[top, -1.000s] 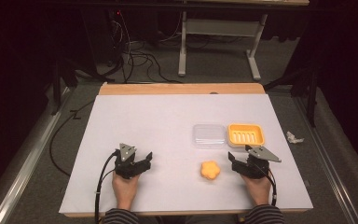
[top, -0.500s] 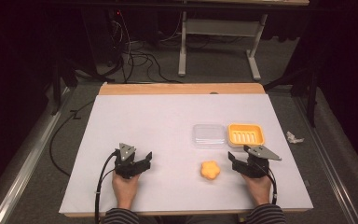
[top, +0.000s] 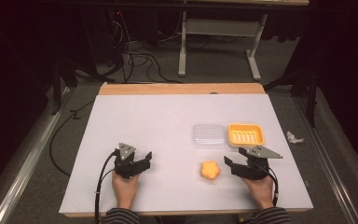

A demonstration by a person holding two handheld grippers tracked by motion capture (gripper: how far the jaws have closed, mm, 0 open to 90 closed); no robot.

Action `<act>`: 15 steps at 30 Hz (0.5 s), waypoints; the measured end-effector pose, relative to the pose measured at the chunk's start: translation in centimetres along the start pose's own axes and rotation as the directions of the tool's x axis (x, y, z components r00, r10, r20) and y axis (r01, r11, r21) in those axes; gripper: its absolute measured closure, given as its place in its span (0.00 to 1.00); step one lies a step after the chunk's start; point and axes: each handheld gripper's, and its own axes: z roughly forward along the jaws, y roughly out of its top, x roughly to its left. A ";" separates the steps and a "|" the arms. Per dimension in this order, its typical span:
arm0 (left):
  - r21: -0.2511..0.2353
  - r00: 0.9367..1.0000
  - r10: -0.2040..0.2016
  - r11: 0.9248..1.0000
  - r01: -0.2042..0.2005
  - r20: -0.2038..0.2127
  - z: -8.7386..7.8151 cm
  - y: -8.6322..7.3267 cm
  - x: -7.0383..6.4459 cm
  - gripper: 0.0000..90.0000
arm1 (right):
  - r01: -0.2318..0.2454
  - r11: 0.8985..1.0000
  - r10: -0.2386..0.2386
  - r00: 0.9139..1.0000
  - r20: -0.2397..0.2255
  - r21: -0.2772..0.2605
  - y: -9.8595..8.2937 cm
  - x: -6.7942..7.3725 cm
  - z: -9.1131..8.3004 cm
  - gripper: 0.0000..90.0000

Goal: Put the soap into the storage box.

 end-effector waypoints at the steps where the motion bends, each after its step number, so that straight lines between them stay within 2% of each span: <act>1: 0.001 1.000 0.002 1.000 -0.002 0.001 0.0 0.0 0.0 0.27 | 0.012 1.000 -0.012 1.000 -0.014 -0.002 0.0 0.2 -0.2 0.35; 7: -0.003 1.000 0.006 1.000 -0.006 0.013 -0.1 -0.1 -0.1 0.27 | 0.045 0.999 -0.045 0.996 -0.082 -0.003 -0.1 1.4 -1.1 0.38; 11: -0.005 0.999 0.021 1.000 -0.021 0.030 -0.3 -0.2 -0.2 0.27 | 0.072 0.997 -0.069 0.992 -0.107 0.031 -0.2 2.2 -0.8 0.35; 15: -0.004 1.000 0.015 1.000 -0.015 0.025 -0.2 -0.1 -0.2 0.27 | 0.102 0.993 -0.093 0.987 -0.129 0.067 -0.2 2.8 -0.6 0.32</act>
